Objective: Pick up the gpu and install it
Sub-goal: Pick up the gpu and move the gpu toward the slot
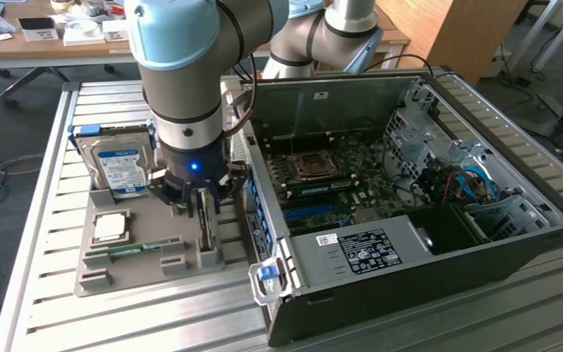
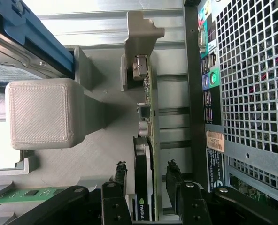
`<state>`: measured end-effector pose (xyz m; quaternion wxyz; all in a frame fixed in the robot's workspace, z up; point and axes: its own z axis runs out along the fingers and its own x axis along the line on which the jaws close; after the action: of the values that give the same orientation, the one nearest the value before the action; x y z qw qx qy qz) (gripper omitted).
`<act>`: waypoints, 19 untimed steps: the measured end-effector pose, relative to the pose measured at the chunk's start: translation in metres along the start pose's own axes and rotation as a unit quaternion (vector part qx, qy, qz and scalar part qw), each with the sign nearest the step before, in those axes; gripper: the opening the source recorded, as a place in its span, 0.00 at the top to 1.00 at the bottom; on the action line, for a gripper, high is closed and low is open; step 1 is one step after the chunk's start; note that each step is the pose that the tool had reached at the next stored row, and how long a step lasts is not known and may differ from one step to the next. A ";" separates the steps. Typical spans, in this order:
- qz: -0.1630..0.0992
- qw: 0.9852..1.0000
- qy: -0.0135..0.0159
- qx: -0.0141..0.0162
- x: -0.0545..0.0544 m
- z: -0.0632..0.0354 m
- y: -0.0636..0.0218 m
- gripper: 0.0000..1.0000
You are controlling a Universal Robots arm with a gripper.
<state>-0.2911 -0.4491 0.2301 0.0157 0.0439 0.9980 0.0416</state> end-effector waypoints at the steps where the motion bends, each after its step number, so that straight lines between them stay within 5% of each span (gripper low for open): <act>1: 0.000 1.000 0.000 0.000 0.000 0.0000 0.0000 0.53; 19: 0.000 1.000 0.000 0.000 0.000 0.0000 -0.0001 0.61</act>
<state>-0.2911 -0.4492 0.2301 0.0157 0.0438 0.9981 0.0415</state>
